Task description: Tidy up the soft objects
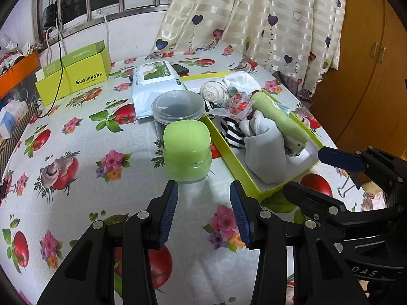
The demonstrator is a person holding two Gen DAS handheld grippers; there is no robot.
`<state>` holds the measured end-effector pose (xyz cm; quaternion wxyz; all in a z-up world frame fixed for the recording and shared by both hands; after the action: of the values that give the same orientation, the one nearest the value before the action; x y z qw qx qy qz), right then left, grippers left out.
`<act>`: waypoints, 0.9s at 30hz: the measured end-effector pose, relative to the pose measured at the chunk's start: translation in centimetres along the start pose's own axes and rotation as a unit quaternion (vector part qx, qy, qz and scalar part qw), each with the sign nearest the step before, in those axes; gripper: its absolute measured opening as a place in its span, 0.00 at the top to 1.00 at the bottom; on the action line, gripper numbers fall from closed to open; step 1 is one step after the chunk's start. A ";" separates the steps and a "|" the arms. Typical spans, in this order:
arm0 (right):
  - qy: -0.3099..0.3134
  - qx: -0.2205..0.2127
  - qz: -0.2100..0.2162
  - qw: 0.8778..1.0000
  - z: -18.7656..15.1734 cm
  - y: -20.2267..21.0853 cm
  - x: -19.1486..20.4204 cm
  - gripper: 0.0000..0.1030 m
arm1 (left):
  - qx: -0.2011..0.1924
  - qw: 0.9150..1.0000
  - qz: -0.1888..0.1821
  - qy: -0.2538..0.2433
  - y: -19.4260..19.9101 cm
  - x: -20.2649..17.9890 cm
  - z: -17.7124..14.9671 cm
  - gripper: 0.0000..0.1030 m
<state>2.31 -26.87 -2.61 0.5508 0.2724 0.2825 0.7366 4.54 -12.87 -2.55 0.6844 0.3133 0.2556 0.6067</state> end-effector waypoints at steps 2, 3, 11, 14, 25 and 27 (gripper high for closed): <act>-0.001 0.000 0.000 1.000 0.0 0.0 0.0 0.34 | 0.000 1.000 0.000 0.000 0.0 0.0 0.0 0.57; 0.000 0.000 0.000 1.000 0.0 0.0 0.0 0.34 | 0.000 1.000 0.000 0.001 0.0 0.0 0.0 0.57; -0.001 0.000 0.001 1.000 0.0 0.0 0.0 0.34 | 0.001 1.000 0.000 0.002 -0.1 0.1 -0.2 0.57; 0.000 0.000 0.000 1.000 0.0 -0.1 0.1 0.34 | 0.002 1.000 0.000 0.003 -0.1 0.2 -0.4 0.57; 0.000 0.001 0.000 1.000 0.0 -0.1 0.1 0.34 | 0.004 1.000 0.000 0.005 -0.2 0.3 -0.6 0.57; -0.001 0.000 0.001 1.000 0.0 -0.1 0.0 0.34 | 0.004 1.000 0.001 0.004 -0.2 0.3 -0.7 0.57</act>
<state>2.36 -26.82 -2.65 0.5502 0.2733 0.2821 0.7369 4.16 -12.52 -3.17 0.6815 0.3136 0.2605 0.6078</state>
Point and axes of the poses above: each gripper's, at about its wrist camera, not at the fingertips, and y roughly against the way its jaws point, x to its left, z to its top, the point moved 2 cm from there along -y, roughly the way its jaws point, and after that the axes turned 7 degrees about z, right-handed, at the moved point
